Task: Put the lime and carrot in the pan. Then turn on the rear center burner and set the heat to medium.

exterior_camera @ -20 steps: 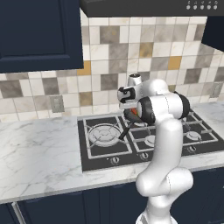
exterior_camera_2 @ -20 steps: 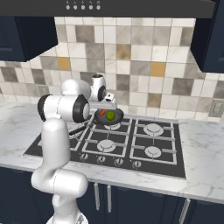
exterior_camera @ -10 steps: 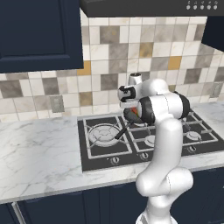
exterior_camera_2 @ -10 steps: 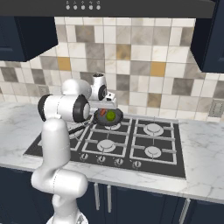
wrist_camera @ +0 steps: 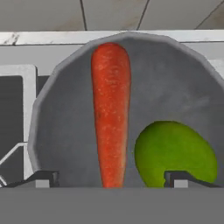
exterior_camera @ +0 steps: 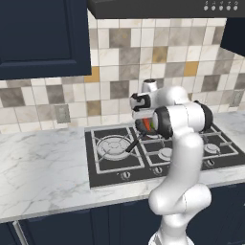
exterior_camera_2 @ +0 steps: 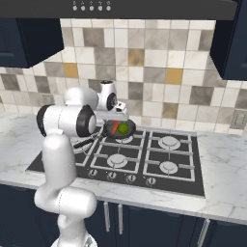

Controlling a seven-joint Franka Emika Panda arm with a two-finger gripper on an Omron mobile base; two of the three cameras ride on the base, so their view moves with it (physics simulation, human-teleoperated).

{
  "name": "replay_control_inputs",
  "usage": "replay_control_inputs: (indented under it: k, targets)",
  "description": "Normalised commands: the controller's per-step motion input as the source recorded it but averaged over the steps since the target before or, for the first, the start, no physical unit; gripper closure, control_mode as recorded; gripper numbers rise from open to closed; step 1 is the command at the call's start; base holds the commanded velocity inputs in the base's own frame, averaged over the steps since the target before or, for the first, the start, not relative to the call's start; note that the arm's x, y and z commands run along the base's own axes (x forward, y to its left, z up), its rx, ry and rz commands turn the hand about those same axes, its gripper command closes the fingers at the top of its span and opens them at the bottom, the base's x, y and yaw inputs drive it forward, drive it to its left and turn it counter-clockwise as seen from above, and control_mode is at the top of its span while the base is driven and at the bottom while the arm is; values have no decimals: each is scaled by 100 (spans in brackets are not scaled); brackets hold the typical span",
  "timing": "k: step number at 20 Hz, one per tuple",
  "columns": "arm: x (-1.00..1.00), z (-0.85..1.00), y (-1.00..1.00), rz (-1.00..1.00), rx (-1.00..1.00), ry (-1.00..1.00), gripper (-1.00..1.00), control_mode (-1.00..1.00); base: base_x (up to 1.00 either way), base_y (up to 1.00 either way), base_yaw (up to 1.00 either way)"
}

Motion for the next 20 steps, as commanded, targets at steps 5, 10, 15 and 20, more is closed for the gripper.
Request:
replay_control_inputs:
  k: [5,10,15,20]
  targets:
    - [-79,0,0,0,0,-8,-100,-100,0,0,0]
    - [-66,0,-8,0,0,-9,-100,-100,0,0,0]
    - [-67,0,-23,0,0,-2,-100,-100,0,0,0]
    - [-51,0,-30,0,0,0,-100,-100,0,0,0]
